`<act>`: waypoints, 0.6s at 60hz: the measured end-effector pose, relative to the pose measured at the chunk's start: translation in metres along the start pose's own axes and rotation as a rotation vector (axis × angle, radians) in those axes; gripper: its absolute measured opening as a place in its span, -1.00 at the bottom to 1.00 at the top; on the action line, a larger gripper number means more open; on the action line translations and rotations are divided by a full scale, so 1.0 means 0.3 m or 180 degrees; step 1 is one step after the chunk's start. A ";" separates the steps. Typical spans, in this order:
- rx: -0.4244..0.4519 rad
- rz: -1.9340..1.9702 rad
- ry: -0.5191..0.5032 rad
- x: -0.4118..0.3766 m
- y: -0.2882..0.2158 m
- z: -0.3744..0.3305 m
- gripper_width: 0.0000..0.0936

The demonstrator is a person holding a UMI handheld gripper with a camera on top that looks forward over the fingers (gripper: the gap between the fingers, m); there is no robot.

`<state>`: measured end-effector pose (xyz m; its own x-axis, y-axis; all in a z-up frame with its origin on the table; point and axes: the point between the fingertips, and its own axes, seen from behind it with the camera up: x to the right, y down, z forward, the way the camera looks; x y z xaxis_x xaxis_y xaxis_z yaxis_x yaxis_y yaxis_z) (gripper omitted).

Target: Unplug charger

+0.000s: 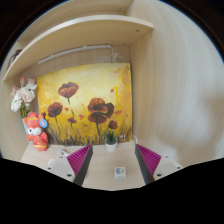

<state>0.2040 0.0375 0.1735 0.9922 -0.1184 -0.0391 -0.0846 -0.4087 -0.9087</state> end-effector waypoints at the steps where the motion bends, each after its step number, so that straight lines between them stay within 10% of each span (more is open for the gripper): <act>1: 0.0020 -0.0015 -0.0002 -0.014 -0.035 -0.039 0.83; 13: 0.0357 0.0019 -0.0226 -0.240 -0.135 -0.375 0.83; 36: -0.0102 -0.0243 -0.0646 -0.658 0.286 -0.703 0.85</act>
<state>-0.0184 -0.1652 0.1908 0.9936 0.0974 -0.0564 -0.0081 -0.4384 -0.8988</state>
